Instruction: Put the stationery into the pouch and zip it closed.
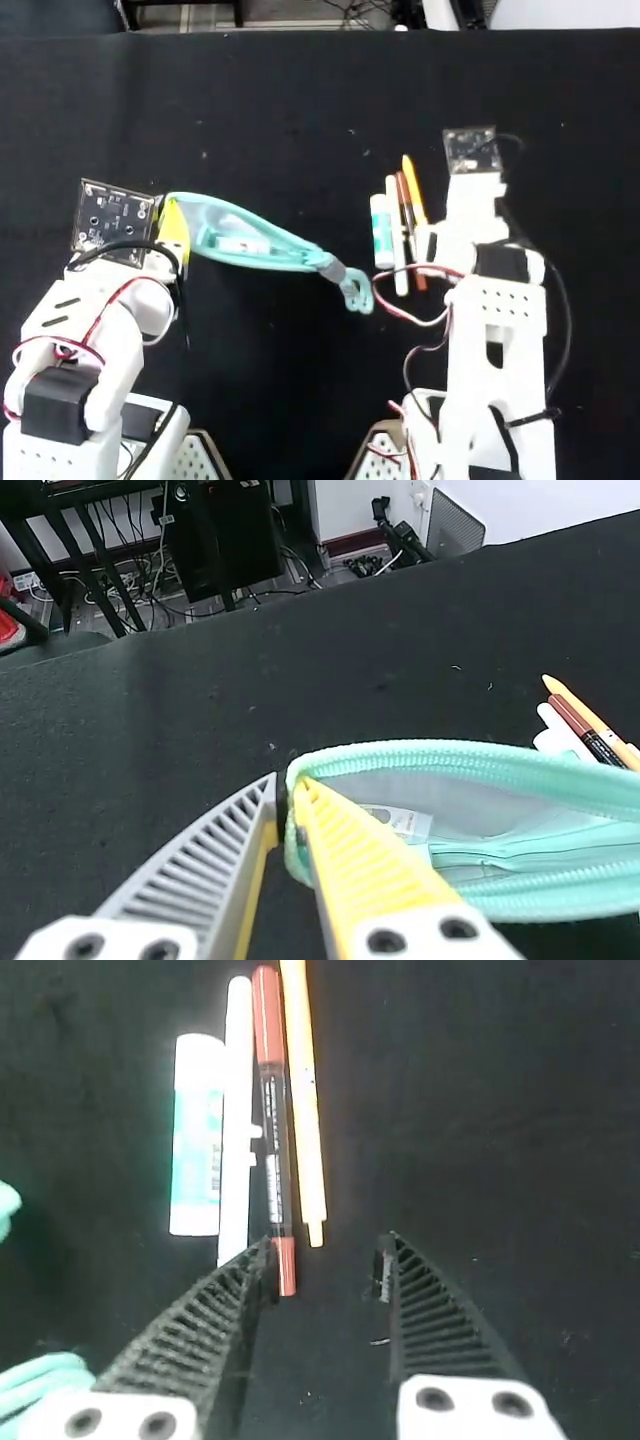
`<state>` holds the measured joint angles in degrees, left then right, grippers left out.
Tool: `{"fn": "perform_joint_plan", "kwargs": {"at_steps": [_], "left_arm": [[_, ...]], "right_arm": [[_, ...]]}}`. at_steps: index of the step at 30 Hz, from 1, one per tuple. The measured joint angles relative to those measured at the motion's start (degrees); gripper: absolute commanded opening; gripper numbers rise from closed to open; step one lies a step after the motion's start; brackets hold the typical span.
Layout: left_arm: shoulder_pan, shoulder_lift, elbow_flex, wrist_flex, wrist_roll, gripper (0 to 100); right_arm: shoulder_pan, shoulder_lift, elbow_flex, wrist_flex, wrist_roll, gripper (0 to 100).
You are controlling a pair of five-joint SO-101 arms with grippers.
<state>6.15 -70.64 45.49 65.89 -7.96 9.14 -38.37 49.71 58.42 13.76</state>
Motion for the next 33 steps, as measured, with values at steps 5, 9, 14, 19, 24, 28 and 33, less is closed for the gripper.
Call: {"fn": "perform_joint_plan", "kwargs": {"at_steps": [5, 9, 14, 19, 24, 28, 33], "left_arm": [[0.0, 0.0, 0.3, 0.0, 0.0, 3], [0.0, -0.2, 0.3, 0.0, 0.0, 3], [0.0, -0.4, 0.3, 0.0, 0.0, 3], [0.0, -0.4, 0.3, 0.1, 0.0, 3], [0.0, -0.4, 0.3, 0.1, 0.0, 3], [0.0, -0.4, 0.3, 0.1, 0.0, 3], [0.0, -0.4, 0.3, 0.1, 0.0, 3]], "right_arm": [[-0.5, 0.3, 0.5, -0.5, 1.3, 16.5], [-4.3, 1.0, 0.5, -1.6, 1.3, 16.5], [-7.9, 9.9, -4.7, -4.2, -0.7, 16.5], [-8.7, 28.0, -19.1, -4.0, -3.1, 16.5], [-10.0, 45.7, -33.3, -1.9, -3.7, 16.6], [-12.7, 54.9, -39.4, -1.6, -3.7, 16.6], [-14.1, 60.5, -43.5, -1.6, -3.7, 16.6]]}}
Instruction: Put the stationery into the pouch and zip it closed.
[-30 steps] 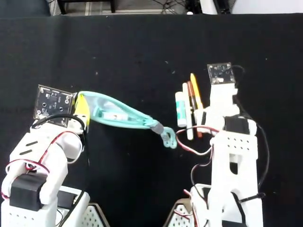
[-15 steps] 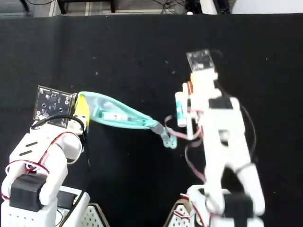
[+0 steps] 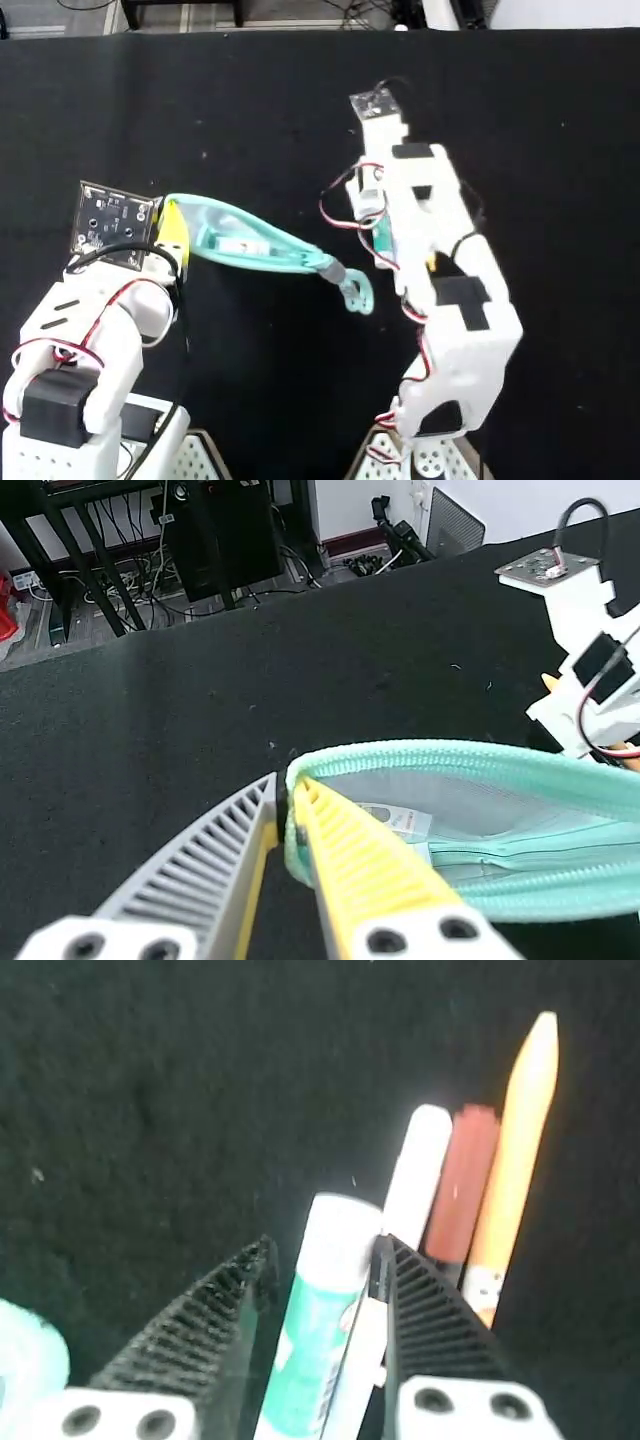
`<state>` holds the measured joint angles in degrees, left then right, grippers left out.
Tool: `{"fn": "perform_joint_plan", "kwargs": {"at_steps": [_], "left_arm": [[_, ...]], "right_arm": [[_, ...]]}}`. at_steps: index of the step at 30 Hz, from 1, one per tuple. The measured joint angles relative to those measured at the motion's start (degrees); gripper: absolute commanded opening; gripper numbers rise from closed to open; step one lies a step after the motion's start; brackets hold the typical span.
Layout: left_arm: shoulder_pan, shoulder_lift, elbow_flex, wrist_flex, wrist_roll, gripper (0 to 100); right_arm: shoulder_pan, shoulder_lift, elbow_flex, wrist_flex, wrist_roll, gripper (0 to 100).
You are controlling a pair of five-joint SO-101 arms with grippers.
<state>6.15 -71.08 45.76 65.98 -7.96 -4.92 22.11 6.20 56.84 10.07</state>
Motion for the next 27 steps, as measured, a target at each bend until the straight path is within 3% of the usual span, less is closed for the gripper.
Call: {"fn": "perform_joint_plan", "kwargs": {"at_steps": [10, 15, 27], "left_arm": [[0.0, 0.0, 0.0, 0.0, 0.0, 3], [0.0, 0.0, 0.0, 0.0, 0.0, 3], [0.0, 0.0, 0.2, 0.0, 0.0, 3]], "right_arm": [[-0.2, 8.7, -7.8, 0.1, 0.0, 16.4], [0.2, 11.7, -11.7, 0.2, 0.0, 1.0], [0.4, 8.3, -11.1, 2.6, 0.1, 1.2]]}}
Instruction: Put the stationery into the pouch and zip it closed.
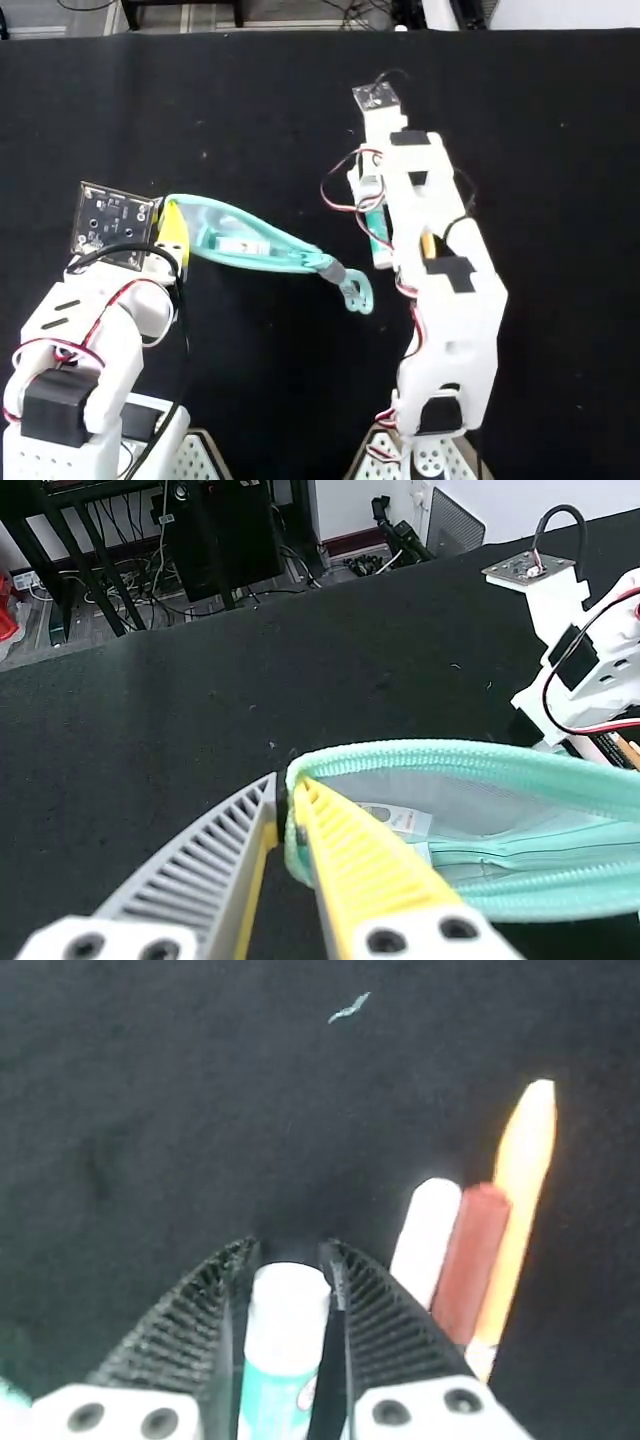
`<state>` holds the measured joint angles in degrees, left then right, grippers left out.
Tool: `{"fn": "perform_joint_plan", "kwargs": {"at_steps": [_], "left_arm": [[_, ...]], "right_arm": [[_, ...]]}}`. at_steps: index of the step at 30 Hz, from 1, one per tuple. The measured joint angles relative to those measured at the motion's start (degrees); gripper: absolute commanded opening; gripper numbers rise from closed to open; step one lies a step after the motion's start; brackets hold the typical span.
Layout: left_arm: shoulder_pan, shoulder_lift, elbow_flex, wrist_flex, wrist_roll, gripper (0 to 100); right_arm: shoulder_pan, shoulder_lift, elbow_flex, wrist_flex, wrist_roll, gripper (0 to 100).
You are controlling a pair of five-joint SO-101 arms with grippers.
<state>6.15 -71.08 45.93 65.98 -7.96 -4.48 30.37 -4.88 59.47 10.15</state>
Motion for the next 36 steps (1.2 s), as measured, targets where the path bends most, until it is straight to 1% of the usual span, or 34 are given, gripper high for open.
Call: {"fn": "perform_joint_plan", "kwargs": {"at_steps": [4, 8, 11, 14, 18, 23, 26, 28, 36], "left_arm": [[0.0, 0.0, 0.0, 0.0, 0.0, 3], [0.0, 0.0, 0.4, 0.0, 0.0, 3], [0.0, -0.1, 1.0, -0.1, 0.0, 3], [0.0, -0.1, 1.1, -0.1, 0.0, 3], [0.0, -0.1, 1.1, -0.1, 0.0, 3], [0.0, -0.1, 1.1, -0.1, 0.0, 3], [0.0, -0.1, 1.1, -0.1, 0.0, 3], [0.0, -0.1, 1.1, -0.1, 0.0, 3], [0.0, -0.1, 1.1, -0.1, 0.0, 3]], "right_arm": [[0.1, -12.0, 7.6, 1.0, 0.0, 1.2], [0.0, -30.3, 18.0, 1.3, 0.0, 1.2], [1.2, -44.3, 25.9, 5.0, 0.1, 1.2], [6.1, -56.5, 32.7, 8.0, 2.1, 1.2], [17.6, -66.7, 38.5, 8.4, 7.6, 1.2], [30.2, -67.6, 45.3, 7.4, 14.3, 1.2], [35.0, -64.1, 49.1, 3.1, 16.5, 1.2], [37.4, -60.0, 50.7, -0.1, 17.5, 1.2], [41.4, -38.0, 49.8, -9.3, 18.6, 1.2]]}}
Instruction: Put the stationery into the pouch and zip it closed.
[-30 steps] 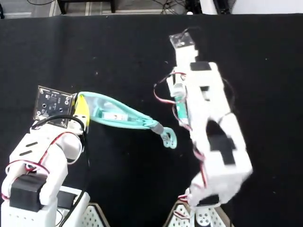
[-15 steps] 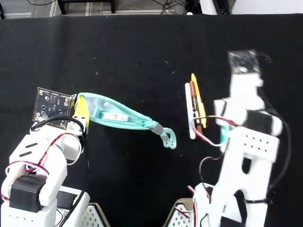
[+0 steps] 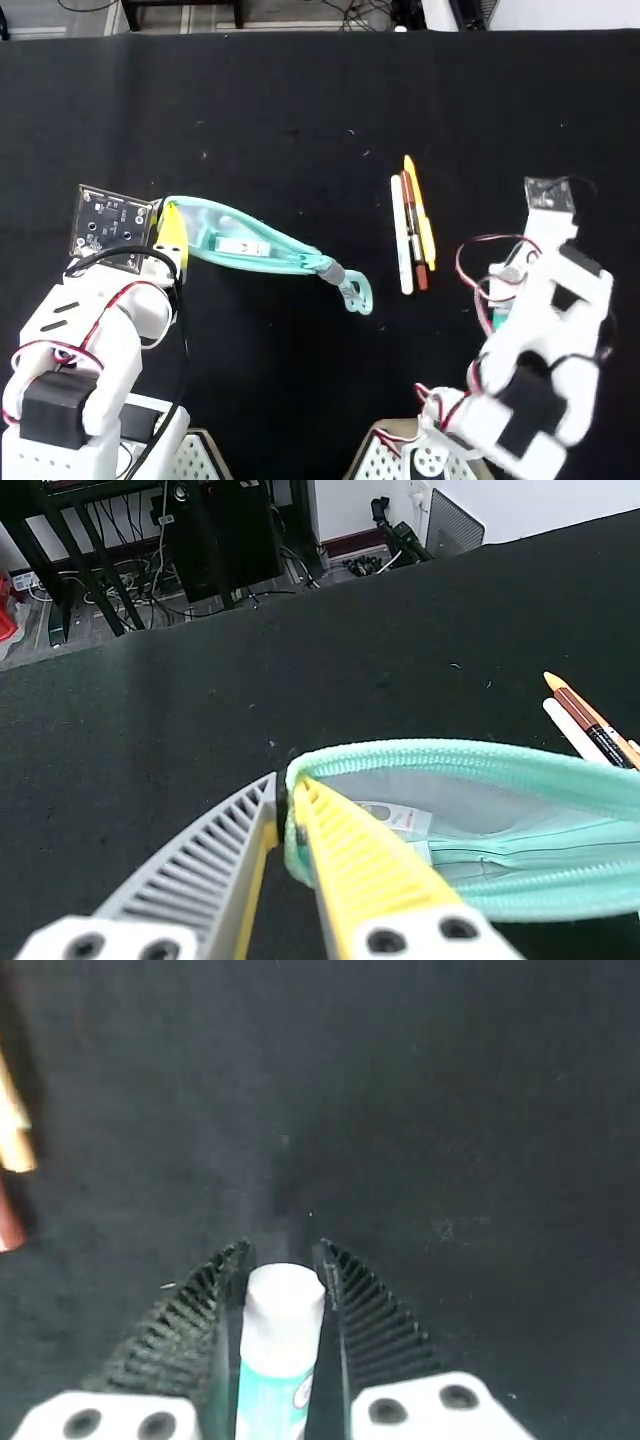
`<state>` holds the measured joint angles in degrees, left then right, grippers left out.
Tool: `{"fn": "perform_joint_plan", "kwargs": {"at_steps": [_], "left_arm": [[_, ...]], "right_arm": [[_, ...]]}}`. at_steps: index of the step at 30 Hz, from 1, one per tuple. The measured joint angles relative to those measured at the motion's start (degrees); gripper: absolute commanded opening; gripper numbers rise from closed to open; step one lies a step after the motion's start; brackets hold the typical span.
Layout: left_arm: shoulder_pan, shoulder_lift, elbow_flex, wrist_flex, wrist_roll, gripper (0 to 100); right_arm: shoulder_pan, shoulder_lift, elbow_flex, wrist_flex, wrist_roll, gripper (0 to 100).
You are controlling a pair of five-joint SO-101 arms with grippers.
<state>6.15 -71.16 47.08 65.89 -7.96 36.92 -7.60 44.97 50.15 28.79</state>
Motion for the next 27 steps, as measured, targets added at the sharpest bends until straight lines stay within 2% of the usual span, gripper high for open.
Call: {"fn": "perform_joint_plan", "kwargs": {"at_steps": [2, 5, 7, 20, 27], "left_arm": [[0.0, 0.0, 0.0, 0.0, 0.0, 3], [0.0, 0.0, 0.0, 0.0, 0.0, 3], [0.0, 0.0, 0.0, 0.0, 0.0, 3], [0.0, 0.0, 0.0, 0.0, 0.0, 3], [0.0, 0.0, 0.0, 0.0, 0.0, 3]], "right_arm": [[0.6, 4.7, -1.9, -0.7, 0.0, 3.3], [1.0, 9.3, -4.3, -0.7, 1.1, 13.2], [0.8, 10.4, -5.5, 0.4, 2.7, 16.5], [1.1, 4.1, -6.4, 11.0, 4.5, 15.5], [1.1, 2.0, -6.4, 12.3, 4.5, 15.6]]}}
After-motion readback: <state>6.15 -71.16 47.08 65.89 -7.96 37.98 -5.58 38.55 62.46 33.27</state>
